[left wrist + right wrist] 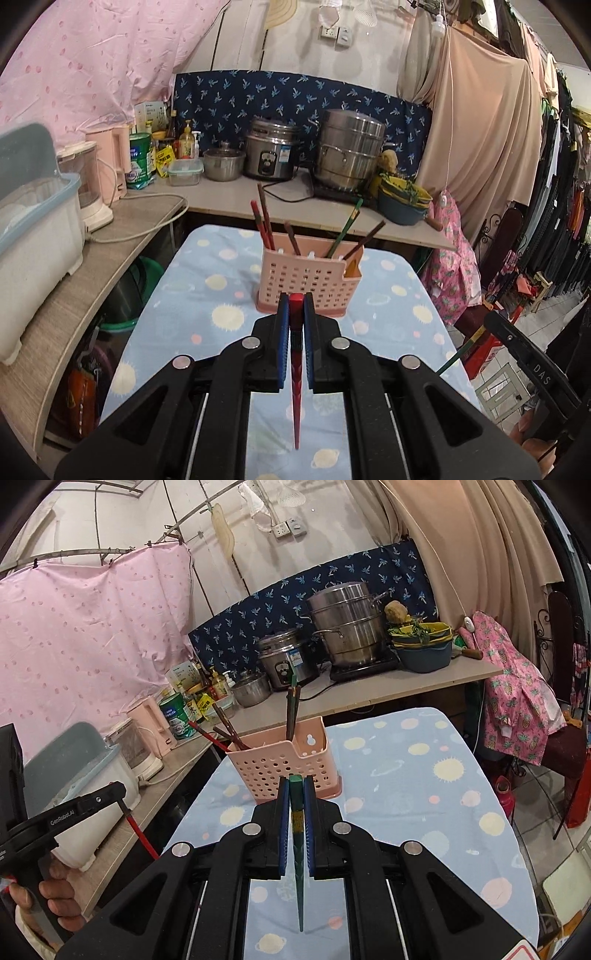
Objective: Organize utensils
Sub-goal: 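Lift both held chopsticks and carry them over the pink holder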
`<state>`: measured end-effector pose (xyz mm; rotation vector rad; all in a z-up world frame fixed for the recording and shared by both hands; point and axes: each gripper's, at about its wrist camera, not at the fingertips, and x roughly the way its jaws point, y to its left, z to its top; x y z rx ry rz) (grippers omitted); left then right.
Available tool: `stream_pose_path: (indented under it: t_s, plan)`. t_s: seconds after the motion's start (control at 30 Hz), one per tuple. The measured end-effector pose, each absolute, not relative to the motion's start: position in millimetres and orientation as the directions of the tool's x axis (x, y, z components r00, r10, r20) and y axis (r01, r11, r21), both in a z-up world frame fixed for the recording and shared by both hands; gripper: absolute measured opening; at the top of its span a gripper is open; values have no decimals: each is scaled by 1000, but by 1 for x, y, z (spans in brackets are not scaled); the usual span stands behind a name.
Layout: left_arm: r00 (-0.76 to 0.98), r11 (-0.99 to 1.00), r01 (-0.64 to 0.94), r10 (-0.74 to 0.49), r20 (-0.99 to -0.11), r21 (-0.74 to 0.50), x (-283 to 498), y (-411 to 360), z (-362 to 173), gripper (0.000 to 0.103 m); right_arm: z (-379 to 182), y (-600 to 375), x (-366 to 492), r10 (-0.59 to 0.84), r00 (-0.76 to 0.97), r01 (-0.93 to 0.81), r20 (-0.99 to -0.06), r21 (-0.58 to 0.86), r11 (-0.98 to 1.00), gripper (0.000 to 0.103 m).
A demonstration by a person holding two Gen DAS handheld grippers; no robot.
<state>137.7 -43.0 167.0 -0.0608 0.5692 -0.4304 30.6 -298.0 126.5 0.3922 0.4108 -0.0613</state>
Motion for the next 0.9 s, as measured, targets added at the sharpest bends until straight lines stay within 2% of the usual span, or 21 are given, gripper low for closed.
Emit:
stream_pose_path:
  t_s: [0.17,0.4,0.63,0.77,0.9]
  plan:
    - [784,907,384,-418,-459,-170,158,-50,200,7,153,-306,54,44,935,99,-352,379,920,7]
    - [839,905,396,-425,-339,-156,195,-75,261,7,210,-311,103,32,967,60,-252,349,935,7]
    - [885,916,375,-399,-241,-143,239,-101,304,7,250,-317,166,11,979,58,-202,333,941,7]
    - [905,932,343,-361,-225,-116,263,-111,308,7,254,-320,198,9,979,59,-204,327,943,7]
    - [905,940,326,-340,-255,-98,286,-115,294,7,245,-314,227,-1,974,70,-227,299,952,7]
